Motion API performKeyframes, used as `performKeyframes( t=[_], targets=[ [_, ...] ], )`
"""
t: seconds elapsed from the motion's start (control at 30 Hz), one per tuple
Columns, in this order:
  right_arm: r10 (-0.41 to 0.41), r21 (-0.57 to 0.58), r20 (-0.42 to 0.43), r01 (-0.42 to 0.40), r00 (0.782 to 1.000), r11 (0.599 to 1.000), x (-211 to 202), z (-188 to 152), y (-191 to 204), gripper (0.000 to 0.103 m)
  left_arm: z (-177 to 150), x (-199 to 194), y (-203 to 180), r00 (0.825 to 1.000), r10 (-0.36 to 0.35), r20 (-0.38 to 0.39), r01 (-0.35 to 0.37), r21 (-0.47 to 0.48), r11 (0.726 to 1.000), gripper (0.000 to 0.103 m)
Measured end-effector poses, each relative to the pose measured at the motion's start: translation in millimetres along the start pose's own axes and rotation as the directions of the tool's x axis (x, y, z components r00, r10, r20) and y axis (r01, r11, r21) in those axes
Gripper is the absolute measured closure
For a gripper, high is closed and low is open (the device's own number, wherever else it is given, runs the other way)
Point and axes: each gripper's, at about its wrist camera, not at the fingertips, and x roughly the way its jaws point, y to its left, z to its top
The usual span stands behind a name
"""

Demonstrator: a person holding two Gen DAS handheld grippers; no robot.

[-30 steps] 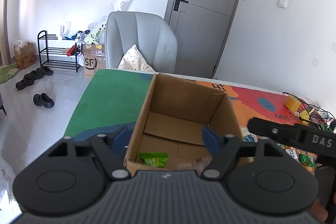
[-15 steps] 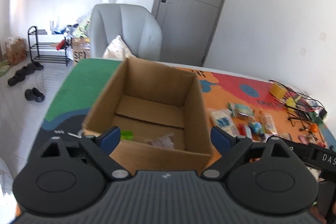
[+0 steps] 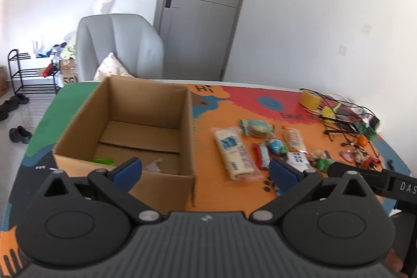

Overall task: Organize snacks
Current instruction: 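Move both tools back over the remaining snacks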

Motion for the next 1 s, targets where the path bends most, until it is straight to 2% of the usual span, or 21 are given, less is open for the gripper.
performKeyframes(
  t=[0.4,0.67,1.0],
  targets=[
    [-0.047,0.007,0.041,0.047,0.998,0.999,-27,-5,-28,0.0,-12,2,-39,0.998,-0.062,-0.002,0.062,0.065,0.996,0.0],
    [-0.08,0.041,0.028,0.079,0.996,0.996,-34,-9,-54,0.0,-25,15,-66,0.994,-0.105,-0.032,0.108,0.102,0.989,0.0],
    [-0.117,0.073,0.0,0.116,0.993,0.991,-26,-21,-81,0.0,-39,45,-81,0.991,-0.107,-0.084,0.115,0.106,0.988,0.0]
  ],
)
